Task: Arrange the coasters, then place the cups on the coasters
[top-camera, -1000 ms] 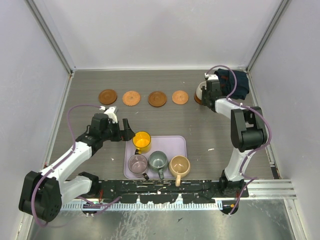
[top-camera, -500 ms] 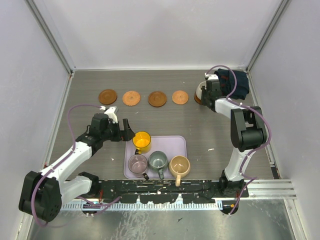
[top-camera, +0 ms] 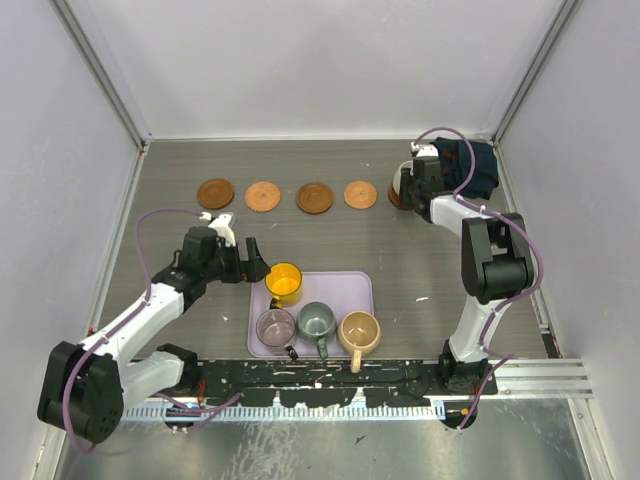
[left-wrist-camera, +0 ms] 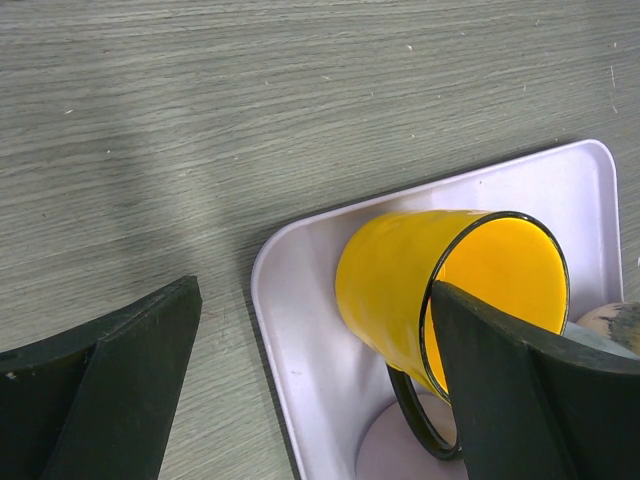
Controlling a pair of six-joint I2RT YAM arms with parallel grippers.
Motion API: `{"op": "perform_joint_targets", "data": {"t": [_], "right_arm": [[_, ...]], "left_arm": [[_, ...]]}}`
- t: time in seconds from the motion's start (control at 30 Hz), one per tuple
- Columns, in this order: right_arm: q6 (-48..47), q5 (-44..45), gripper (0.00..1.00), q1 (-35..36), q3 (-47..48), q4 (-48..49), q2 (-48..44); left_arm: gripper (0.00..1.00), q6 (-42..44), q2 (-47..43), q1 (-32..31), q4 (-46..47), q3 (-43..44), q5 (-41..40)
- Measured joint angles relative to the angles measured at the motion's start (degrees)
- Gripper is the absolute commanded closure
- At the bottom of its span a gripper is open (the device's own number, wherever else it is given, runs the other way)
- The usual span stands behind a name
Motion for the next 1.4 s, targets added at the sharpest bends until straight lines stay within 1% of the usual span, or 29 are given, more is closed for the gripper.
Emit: {"op": "perform_joint_targets", "data": {"t": [0.13,0.3,0.4,0.5,0.67,0.83,0.97,1.13,1.33,1.4], "right_arm": [[0.3,0.2,0.50,0.0,-0.2,0.0,-0.9],[0.5,1.7,0.48,0.3,-2.0,0.0,-6.0],[1.0,3.4,0.46,0.8,-4.1,0.1,-11.0],[2.0,4.5,0.46,1.4,-7.3,-0.2,-18.0],[3.3,2.7,0.46,3.5,-11.1,-2.0,-28.6],[3.7,-2.4,0.46,8.1,-14.8,-5.6,-35.7],[3.9,-5.4,0.46,13.3,-17.1,-9.7,-38.0],[5.0,-7.2,0.45,20.6,-20.2,-15.8,-41.0],[7.9,-7.9,0.42,24.2,-23.6,-20.8,-46.3],[8.7,-7.9,0.39,25.0,-24.0,-22.8,-47.5]], "left_arm": [[0.02,0.0,0.2,0.0,0.0,0.0,0.0],[0.02,0.0,0.3,0.0,0.0,0.0,0.0],[0.02,0.0,0.3,0.0,0.0,0.0,0.0],[0.02,0.0,0.2,0.0,0.0,0.0,0.0],[0.02,0.0,-0.9,0.0,0.0,0.0,0.1],[0.02,-0.1,-4.1,-0.4,0.0,-0.6,0.7],[0.02,-0.4,-6.1,-1.4,-0.4,-1.0,1.6],[0.02,-1.4,-8.9,-4.3,-2.3,-1.3,2.3],[0.02,-1.6,-11.3,-7.6,-5.4,-1.3,2.7],[0.02,-1.6,-11.5,-8.3,-6.3,-1.3,2.8]]}}
